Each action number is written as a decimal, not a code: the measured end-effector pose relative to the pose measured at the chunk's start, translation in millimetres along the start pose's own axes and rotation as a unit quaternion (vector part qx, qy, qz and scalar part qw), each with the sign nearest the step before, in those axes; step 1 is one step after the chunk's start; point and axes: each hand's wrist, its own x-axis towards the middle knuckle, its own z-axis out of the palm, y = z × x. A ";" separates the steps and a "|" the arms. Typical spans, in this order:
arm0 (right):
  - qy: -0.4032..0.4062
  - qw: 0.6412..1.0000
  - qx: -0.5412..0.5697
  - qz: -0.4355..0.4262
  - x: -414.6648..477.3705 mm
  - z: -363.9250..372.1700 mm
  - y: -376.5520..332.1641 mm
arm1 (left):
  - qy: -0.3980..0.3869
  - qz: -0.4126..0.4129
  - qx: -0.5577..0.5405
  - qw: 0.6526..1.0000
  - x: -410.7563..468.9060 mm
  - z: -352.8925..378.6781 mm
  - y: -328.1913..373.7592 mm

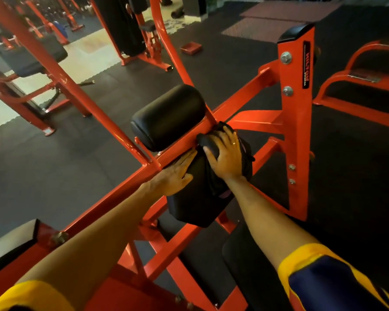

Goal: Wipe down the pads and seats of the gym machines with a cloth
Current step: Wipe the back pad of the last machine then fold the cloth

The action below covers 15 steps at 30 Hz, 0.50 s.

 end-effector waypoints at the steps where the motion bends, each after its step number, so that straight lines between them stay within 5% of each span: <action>1: 0.016 1.000 -0.003 0.025 5.6 0.6 1.4 | 0.000 0.023 -0.019 1.000 2.3 -4.7 3.7; 6: -0.029 0.943 0.033 0.330 53.0 -13.5 5.5 | 0.015 0.030 -0.030 0.999 5.1 -7.3 16.3; 7: -0.056 0.939 0.026 0.338 56.7 -14.7 4.3 | 0.005 0.029 -0.027 0.999 6.7 -8.9 20.8; 12: -0.071 0.991 0.013 0.110 39.5 -17.3 12.8 | 0.010 0.057 -0.038 0.998 31.2 -11.9 29.3; 15: -0.096 0.979 0.029 0.176 49.2 -17.9 21.4 | 0.024 0.069 -0.059 0.996 41.9 -6.1 25.1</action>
